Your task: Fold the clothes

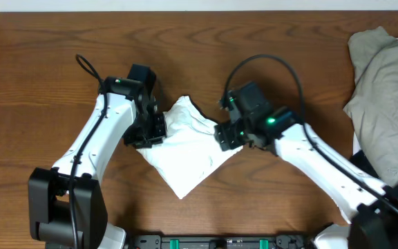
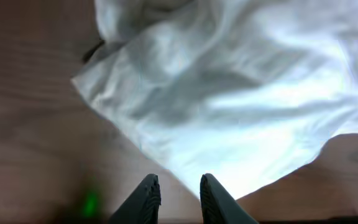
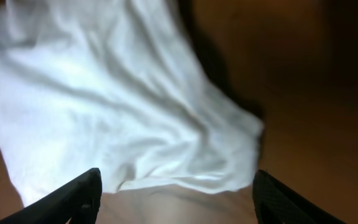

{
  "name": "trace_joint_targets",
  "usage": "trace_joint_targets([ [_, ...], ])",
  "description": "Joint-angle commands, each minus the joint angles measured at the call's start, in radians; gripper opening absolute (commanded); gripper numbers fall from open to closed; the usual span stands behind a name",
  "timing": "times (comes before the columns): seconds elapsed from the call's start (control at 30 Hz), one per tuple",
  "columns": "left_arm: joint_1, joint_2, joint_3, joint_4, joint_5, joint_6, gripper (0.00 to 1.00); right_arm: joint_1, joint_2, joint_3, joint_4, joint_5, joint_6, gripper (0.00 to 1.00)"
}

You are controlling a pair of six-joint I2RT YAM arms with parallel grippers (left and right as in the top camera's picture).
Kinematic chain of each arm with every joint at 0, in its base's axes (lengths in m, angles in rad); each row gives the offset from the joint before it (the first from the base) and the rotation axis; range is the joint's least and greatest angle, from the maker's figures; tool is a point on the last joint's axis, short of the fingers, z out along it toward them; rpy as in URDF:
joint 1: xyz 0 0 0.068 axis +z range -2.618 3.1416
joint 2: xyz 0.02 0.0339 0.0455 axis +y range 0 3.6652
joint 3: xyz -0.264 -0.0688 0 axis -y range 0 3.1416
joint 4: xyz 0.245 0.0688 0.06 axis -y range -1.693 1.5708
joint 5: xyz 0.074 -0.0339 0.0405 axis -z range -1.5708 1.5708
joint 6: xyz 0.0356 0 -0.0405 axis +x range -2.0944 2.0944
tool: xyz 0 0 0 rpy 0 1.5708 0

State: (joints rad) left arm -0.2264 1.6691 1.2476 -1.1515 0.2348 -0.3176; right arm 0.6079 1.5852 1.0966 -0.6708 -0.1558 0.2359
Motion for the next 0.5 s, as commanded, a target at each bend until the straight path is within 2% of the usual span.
trace_joint_targets([
  [0.0, -0.002, 0.005, 0.0, -0.018, -0.066, -0.003, 0.25, 0.049, 0.069, 0.001, -0.006, -0.036, 0.026, 0.75],
  [0.13, -0.002, 0.005, 0.0, 0.009, -0.159, -0.025, 0.25, 0.076, 0.146, 0.001, -0.002, -0.036, 0.063, 0.75],
  [0.3, -0.001, 0.005, 0.0, 0.179, -0.263, -0.016, 0.34, 0.085, 0.231, 0.001, 0.0, -0.036, 0.109, 0.74],
  [0.4, 0.006, 0.009, 0.0, 0.306, -0.268, 0.026, 0.35, 0.085, 0.261, 0.001, -0.001, -0.035, 0.127, 0.73],
  [0.47, 0.013, 0.022, 0.0, 0.375, -0.206, 0.086, 0.35, 0.085, 0.269, 0.001, 0.0, -0.035, 0.135, 0.72],
])
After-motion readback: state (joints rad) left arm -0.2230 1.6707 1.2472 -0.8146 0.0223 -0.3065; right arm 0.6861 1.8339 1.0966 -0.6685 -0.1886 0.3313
